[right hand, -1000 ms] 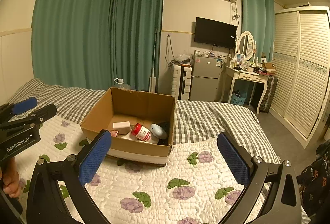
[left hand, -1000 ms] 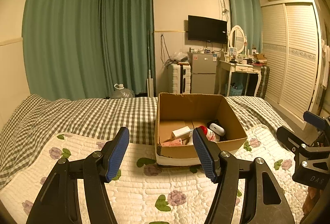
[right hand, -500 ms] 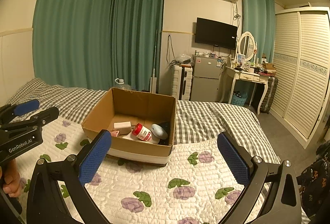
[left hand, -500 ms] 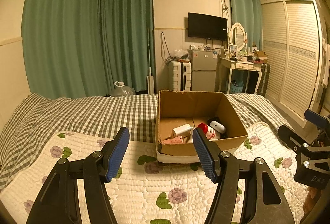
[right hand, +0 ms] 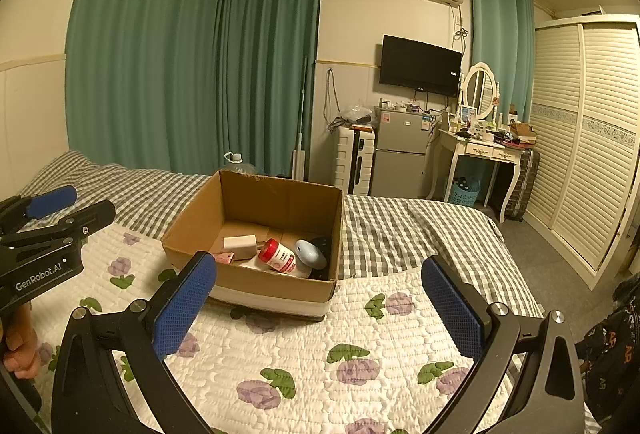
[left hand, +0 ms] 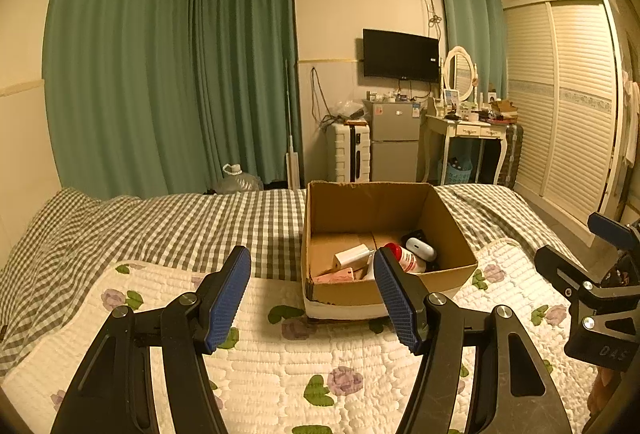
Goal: Organize rigid objects
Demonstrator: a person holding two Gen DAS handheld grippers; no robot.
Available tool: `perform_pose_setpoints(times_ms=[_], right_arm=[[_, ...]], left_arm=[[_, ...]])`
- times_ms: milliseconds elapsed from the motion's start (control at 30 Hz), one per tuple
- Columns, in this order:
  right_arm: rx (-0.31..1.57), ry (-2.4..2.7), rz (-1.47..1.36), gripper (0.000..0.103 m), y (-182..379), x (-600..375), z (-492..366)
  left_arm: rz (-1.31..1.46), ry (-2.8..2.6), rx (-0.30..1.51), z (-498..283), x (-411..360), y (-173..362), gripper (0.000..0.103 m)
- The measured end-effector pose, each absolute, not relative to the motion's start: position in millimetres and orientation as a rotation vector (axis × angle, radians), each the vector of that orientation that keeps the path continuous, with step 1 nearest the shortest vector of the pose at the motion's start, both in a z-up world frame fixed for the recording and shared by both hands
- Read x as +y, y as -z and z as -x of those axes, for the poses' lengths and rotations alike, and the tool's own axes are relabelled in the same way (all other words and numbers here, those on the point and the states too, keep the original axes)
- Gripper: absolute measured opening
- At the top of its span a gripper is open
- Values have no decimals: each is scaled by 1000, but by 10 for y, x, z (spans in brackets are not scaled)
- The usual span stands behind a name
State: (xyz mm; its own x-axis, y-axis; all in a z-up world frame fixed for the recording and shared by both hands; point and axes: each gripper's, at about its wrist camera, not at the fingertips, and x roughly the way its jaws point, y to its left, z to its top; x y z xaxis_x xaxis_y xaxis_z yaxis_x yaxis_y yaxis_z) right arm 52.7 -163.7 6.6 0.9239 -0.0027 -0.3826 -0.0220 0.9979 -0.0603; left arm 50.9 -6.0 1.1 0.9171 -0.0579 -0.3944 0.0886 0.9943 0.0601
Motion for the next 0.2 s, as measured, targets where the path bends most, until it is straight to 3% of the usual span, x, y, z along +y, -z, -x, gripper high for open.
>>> perform_pose_setpoints(times_ms=[200], right_arm=[[396, -8, 57, 103, -52, -1645, -509]], left_arm=[[-83, 72, 413, -522, -85, 10, 67]])
